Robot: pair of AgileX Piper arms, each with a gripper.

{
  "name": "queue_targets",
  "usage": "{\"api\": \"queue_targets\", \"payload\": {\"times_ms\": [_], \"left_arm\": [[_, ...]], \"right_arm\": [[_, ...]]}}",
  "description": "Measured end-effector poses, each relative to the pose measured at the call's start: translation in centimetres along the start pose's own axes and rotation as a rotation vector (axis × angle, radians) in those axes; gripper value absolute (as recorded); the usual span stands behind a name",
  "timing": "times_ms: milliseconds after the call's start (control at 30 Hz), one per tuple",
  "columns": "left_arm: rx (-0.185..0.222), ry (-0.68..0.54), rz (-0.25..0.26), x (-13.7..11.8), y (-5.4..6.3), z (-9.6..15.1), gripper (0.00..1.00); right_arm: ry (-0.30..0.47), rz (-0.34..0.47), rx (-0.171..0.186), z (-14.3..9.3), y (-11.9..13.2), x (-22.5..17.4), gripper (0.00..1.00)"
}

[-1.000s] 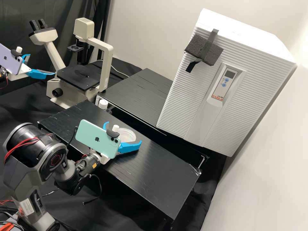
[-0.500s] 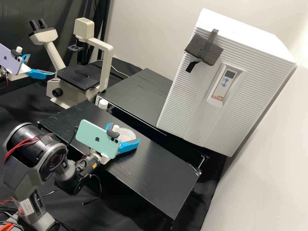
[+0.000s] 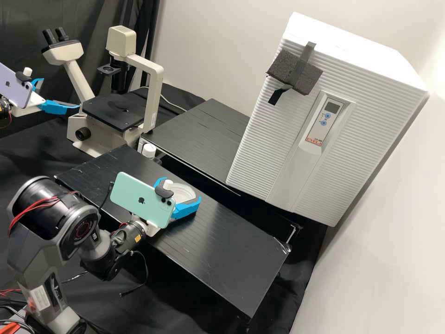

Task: Open the petri dish lid.

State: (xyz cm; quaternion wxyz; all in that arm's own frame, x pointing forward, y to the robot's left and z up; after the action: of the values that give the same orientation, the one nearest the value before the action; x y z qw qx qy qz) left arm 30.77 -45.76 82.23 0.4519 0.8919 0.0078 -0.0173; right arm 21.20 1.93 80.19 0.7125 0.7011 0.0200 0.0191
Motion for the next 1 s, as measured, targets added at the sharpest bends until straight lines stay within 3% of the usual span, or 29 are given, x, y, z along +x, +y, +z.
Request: {"api": "queue_targets", "payload": {"times_ms": [700, 1000], "left_arm": [[0.0, 0.0, 0.0, 0.0, 0.0, 0.0, 1.0], [0.0, 0.0, 0.0, 0.0, 0.0, 0.0, 1.0]], "right_arm": [[0.019, 0.002, -0.003, -0.2, 0.3, -0.1, 0.0], [0.006, 0.107, 0.065, 0.2, 2.5, -1.1, 0.0]]}}
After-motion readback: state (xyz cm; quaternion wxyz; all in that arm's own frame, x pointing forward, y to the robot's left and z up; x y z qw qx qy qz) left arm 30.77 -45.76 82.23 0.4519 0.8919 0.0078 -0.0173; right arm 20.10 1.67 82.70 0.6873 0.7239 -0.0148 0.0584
